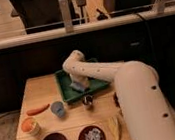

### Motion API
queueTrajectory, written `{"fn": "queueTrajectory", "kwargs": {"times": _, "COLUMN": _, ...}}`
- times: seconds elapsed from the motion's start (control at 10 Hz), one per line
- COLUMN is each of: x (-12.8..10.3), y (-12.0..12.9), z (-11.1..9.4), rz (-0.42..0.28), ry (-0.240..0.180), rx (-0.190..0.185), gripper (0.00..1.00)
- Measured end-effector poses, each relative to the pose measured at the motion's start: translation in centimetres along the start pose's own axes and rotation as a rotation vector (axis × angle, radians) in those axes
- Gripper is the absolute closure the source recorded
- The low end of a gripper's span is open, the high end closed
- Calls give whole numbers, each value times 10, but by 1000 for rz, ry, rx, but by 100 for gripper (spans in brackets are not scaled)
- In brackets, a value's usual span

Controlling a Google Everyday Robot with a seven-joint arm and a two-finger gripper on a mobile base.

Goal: Wipe tray with sponge

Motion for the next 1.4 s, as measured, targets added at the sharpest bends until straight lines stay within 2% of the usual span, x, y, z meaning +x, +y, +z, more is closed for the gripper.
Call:
{"fn": "queueTrajectory", "kwargs": {"times": 0.4, "x": -7, "y": -27, "z": -8, "rz": -12, "ry": -6, "rx": 37, "gripper": 32}}
{"fn": "queueTrajectory", "kwargs": {"times": 0.6, "x": -28, "y": -47, "z": -12, "rz": -52, "ry": -8, "rx": 53, "gripper": 32}}
{"fn": "queueTrajectory", "kwargs": {"times": 0.8, "x": -44, "y": -48, "z": -11, "rz": -86, "ry": -11, "rx": 51, "gripper": 32}}
{"fn": "queueTrajectory", "kwargs": {"times": 1.0, "x": -58, "y": -36, "z": -12, "rz": -97, "ry": -20, "rx": 48, "gripper": 33}}
{"fn": "queueTrajectory", "kwargs": {"times": 1.1, "x": -59, "y": -31, "z": -13, "rz": -79, "ry": -16, "rx": 44, "gripper": 39}}
{"fn": "queueTrajectory", "kwargs": {"times": 1.4, "x": -42, "y": -16, "z": -13, "rz": -25, "ry": -6, "rx": 32, "gripper": 69}}
